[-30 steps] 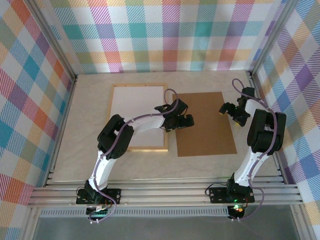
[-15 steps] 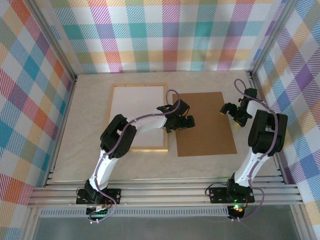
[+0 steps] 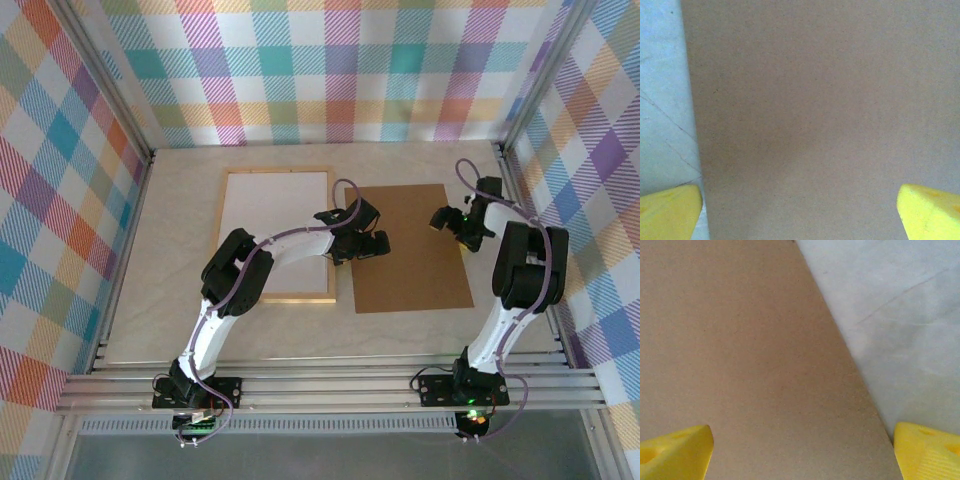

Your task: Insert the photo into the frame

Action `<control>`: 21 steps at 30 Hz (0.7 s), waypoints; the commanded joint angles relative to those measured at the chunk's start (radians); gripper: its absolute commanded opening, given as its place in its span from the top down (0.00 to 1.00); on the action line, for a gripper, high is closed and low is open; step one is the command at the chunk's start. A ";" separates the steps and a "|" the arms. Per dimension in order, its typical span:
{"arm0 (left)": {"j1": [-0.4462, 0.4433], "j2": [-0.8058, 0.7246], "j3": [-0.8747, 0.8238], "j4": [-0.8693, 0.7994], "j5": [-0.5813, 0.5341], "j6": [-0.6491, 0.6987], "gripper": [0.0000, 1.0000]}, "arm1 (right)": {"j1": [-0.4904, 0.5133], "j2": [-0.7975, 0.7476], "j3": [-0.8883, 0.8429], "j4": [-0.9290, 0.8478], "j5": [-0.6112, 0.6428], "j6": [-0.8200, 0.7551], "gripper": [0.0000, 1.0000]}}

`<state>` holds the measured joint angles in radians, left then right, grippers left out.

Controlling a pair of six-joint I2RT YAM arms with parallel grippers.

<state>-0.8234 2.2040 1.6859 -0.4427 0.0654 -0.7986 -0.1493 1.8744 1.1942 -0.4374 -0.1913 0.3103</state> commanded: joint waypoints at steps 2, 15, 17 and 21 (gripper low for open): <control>-0.016 0.035 0.018 -0.010 0.013 0.005 0.00 | 0.052 0.013 -0.039 -0.064 -0.149 0.017 0.09; -0.017 -0.018 0.039 0.058 0.072 0.045 0.00 | 0.056 0.027 -0.035 -0.073 -0.145 0.019 0.10; -0.016 -0.034 0.053 0.062 0.087 0.050 0.00 | 0.058 0.031 -0.039 -0.063 -0.159 0.027 0.10; -0.017 -0.056 0.070 0.070 0.108 0.052 0.00 | 0.058 0.031 -0.042 -0.054 -0.166 0.031 0.10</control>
<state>-0.8223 2.2040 1.7008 -0.4576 0.0864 -0.7666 -0.1444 1.8729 1.1900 -0.4320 -0.1844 0.3092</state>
